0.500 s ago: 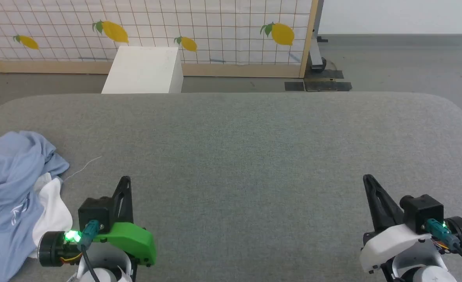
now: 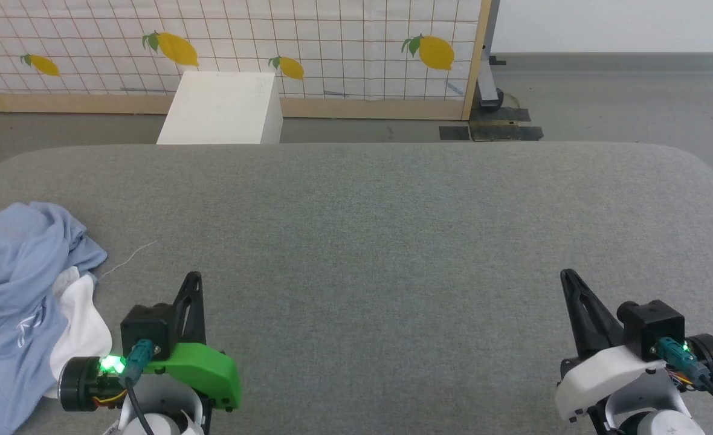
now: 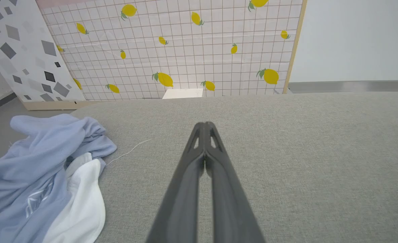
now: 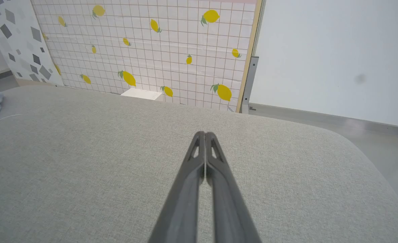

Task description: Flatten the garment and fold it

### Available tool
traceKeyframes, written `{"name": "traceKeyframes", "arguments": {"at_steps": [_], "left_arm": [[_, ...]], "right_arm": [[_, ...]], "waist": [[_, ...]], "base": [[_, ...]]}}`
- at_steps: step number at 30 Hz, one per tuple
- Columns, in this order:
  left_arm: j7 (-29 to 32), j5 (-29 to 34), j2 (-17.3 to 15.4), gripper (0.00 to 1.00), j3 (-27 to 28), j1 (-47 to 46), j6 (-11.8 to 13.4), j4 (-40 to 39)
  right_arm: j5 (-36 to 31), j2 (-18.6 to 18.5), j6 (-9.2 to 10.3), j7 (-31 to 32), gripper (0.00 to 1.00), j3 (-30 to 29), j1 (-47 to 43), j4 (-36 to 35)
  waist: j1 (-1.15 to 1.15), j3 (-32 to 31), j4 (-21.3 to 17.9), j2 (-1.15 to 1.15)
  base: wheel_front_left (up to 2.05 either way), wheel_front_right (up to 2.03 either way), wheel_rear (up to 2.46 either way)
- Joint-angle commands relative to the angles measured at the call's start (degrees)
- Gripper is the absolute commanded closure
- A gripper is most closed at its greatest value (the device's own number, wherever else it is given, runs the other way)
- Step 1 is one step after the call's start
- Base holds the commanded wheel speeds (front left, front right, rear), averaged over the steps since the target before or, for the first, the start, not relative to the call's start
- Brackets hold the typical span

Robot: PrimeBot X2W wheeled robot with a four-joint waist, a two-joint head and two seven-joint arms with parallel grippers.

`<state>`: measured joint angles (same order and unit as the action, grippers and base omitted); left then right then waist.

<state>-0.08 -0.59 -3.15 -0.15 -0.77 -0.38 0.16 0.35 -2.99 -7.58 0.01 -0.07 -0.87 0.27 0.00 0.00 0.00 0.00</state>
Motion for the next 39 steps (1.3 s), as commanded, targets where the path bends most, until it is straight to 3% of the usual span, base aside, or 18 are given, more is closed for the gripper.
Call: {"name": "traceKeyframes", "arguments": {"at_steps": [1,8,9,11,12,13,27,39], "left_arm": [[0.1,0.6,0.3,1.0,0.1,0.8,0.4,-0.2],[0.1,0.6,0.3,1.0,0.1,0.8,0.4,-0.2],[0.0,0.0,0.0,0.0,0.0,0.0,0.0,0.0],[0.0,0.0,0.0,0.0,-0.1,0.0,0.0,0.0],[0.0,0.0,0.0,1.0,-0.1,0.0,0.0,0.0],[0.0,-0.1,0.0,0.0,-0.2,0.0,0.0,0.0],[-1.6,-1.1,0.0,0.0,-1.7,-0.5,1.4,1.6],[-3.0,-2.3,-0.6,0.0,-2.2,-0.3,2.9,2.5]], "right_arm": [[-0.3,0.1,0.09,0.0,1.0,0.1,0.9,-0.3],[-0.3,0.1,0.09,0.0,1.0,0.1,0.9,-0.3],[0.0,0.0,0.0,0.0,0.0,0.0,0.0,0.0],[0.0,0.0,0.0,0.0,0.0,-0.1,0.0,0.0],[0.1,0.0,0.0,0.0,1.0,-0.1,0.0,0.0],[0.1,0.0,0.0,0.0,0.0,-0.1,0.0,0.0],[1.3,0.0,0.01,-1.4,0.0,-0.7,-0.5,0.3],[2.5,0.0,0.02,-2.5,0.0,-0.7,-0.9,0.6]], "waist": [[0.0,0.0,0.0,0.0],[0.0,0.0,0.0,0.0],[0.0,0.0,0.0,0.0],[0.0,0.0,0.0,0.0],[0.0,0.0,0.0,0.0],[0.0,0.0,0.0,0.0],[0.0,-0.1,1.5,0.0],[0.0,-0.5,6.1,0.0]], "base": [[0.0,0.0,0.0],[0.0,0.0,0.0],[0.0,0.0,0.0],[0.0,0.0,0.0],[0.0,0.0,0.0],[0.0,0.0,0.0],[0.0,0.0,0.0],[0.0,0.0,0.0]]}}
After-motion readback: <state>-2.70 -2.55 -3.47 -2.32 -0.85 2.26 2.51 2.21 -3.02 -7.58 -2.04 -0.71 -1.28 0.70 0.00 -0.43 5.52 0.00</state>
